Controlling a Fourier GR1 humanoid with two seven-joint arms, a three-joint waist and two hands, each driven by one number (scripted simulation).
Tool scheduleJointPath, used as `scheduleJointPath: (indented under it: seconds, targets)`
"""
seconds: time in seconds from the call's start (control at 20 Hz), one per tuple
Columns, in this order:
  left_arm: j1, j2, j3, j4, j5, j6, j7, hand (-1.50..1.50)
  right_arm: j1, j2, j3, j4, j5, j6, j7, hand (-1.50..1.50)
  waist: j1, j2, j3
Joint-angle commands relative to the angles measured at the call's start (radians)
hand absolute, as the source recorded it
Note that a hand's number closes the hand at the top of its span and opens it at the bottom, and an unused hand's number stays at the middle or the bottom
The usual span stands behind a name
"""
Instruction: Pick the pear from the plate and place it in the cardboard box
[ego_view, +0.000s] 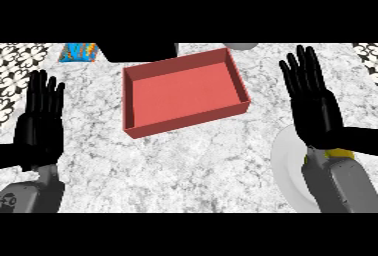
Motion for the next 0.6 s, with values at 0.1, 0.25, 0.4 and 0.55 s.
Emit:
scheduleJointPath:
  seconds: [0.1, 0.25, 0.4, 0.55]
  targets:
    - [0.082, 0.168, -0.002, 0.078, -0.140, -0.005, 0.080, 0.00, 0.124, -0.132, -0.070, 0.070, -0.174, 0.329, -0.024, -1.50, -0.019, 0.009, -0.037]
    - [0.116, 0.277, -0.010, 0.177, -0.255, 0.003, 0.112, 0.00, 0.199, -0.204, -0.032, 0.121, -0.214, 0.521, -0.009, -1.50, -0.039, 0.029, -0.030]
    - [0.141, 0.259, -0.024, 0.178, -0.228, -0.021, 0.126, 0.00, 0.134, -0.450, 0.001, 0.067, 0.249, 0.442, -0.180, -1.50, -0.037, 0.019, -0.038]
    - [0.138, 0.284, -0.042, 0.221, -0.262, -0.036, 0.140, 0.00, 0.298, -0.371, -0.029, 0.276, 0.105, 0.620, -0.431, -1.50, -0.037, 0.028, -0.031]
